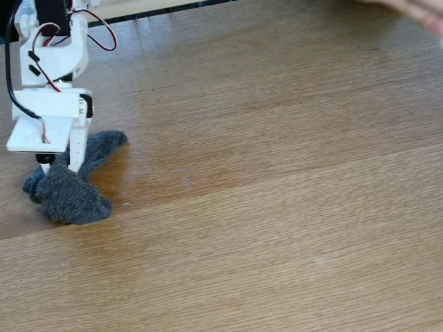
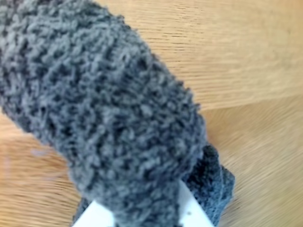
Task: Clean the area in front of the robot
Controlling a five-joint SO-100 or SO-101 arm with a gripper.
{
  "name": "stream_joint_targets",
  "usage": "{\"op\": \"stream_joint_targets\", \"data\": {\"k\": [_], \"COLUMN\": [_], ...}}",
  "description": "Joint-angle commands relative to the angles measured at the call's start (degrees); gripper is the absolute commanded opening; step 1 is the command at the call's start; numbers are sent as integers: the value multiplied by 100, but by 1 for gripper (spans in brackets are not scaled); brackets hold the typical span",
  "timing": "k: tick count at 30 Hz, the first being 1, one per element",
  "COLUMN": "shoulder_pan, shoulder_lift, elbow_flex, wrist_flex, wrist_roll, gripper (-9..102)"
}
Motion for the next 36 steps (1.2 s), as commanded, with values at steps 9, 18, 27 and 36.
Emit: {"op": "stream_joint_targets", "data": {"k": [9,18,27,36], "shoulder_pan": [-2716,-3305,-2602,-1160], "shoulder_lift": [2153,105,-1600,-1345], "elbow_flex": [-404,-413,-1081,-1626], "wrist_flex": [1608,97,-905,-114], "wrist_roll": [1960,1846,1169,870], "gripper": [0,0,0,0]}}
